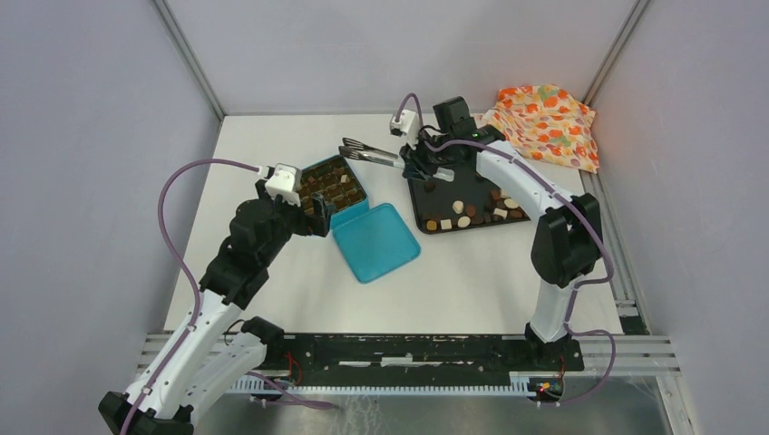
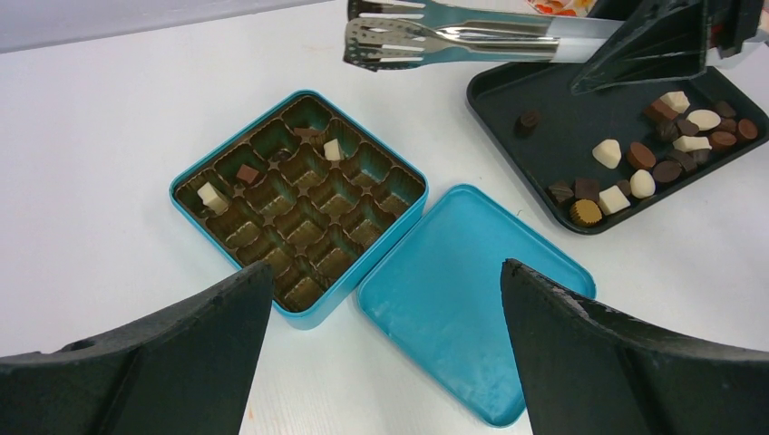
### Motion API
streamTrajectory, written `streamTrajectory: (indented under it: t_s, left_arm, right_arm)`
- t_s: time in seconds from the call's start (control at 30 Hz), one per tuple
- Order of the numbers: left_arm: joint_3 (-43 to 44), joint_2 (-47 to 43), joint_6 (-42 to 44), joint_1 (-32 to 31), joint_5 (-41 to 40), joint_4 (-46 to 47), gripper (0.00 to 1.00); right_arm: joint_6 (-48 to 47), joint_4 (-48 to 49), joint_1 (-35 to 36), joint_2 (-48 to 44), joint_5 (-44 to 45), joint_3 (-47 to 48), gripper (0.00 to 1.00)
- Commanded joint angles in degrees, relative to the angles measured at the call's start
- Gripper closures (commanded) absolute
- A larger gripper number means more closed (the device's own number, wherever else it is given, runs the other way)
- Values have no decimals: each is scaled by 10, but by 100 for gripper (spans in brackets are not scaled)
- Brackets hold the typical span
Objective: Pack the chocolate
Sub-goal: Pick up the fake chocolate from the plate, then place the fake chocolate in the packing box.
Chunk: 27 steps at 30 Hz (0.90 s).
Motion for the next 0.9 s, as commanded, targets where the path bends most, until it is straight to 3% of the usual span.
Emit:
streamTrajectory:
  t_s: [0.0,0.57,0.87]
  left_arm:
    - [13,-8,1,3,-2,8,0]
    - [13,-11,2,3,-8,7,0]
    - [13,-12,2,2,-8,7,0]
  right_arm:
    - [19,-2,22,30,13,66,87]
    - [25,-6,93,132,84,128,83]
    - [21,-10,102,155,108,139,73]
